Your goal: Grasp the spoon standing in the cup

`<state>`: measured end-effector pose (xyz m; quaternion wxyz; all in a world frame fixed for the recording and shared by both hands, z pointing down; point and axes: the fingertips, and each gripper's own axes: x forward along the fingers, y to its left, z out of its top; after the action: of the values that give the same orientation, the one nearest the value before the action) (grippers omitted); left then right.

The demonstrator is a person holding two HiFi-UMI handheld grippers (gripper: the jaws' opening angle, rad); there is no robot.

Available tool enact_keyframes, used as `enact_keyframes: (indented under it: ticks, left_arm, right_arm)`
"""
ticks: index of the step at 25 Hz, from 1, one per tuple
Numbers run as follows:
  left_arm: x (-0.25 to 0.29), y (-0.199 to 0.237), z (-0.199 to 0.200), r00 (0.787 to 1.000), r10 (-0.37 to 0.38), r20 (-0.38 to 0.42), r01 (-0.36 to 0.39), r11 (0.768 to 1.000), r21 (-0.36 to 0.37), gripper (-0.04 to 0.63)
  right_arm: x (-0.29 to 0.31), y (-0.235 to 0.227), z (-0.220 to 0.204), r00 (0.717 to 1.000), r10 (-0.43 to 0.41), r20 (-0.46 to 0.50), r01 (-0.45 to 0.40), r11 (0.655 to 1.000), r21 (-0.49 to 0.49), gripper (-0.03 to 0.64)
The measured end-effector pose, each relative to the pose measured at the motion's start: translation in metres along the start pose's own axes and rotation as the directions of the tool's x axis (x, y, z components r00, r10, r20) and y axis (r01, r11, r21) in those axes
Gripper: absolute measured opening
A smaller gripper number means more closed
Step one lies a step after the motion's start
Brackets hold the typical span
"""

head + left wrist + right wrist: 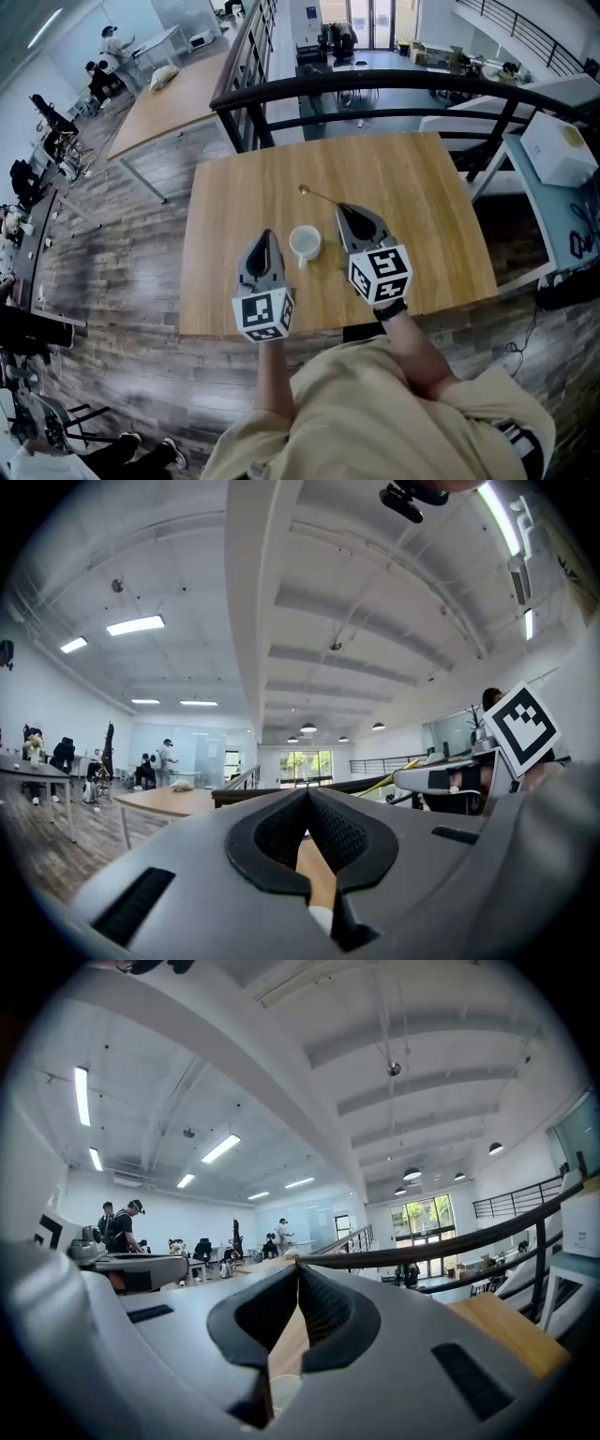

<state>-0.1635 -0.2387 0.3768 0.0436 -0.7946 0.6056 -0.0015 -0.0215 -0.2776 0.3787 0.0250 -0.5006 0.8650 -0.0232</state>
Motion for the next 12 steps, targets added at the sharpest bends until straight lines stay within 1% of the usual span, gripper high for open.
enact_keyframes:
  ticks: [3, 6, 12]
  left_arm:
    - [-0.001, -0.003, 0.009, 1.0, -0.002, -0.001, 0.002, 1.0, -0.003, 0.005]
    - [-0.001, -0.005, 0.016, 1.0, 0.004, -0.005, -0.004, 1.0, 0.016, 0.005]
    - [0.001, -0.011, 0.023, 1.0, 0.008, 0.008, -0.008, 1.0, 0.025, 0.005]
  right_arm:
    - [-0.007, 0.0, 0.015, 1.0, -0.005, 0.03, 0.006, 0.999, -0.032, 0.017]
    - [-0.012, -0.002, 0.027, 0.999, -0.008, 0.052, 0.011, 0.999, -0.045, 0.017]
    - [-0.015, -0.005, 0.036, 0.998, -0.001, 0.063, 0.005, 0.998, -0.066, 0.017]
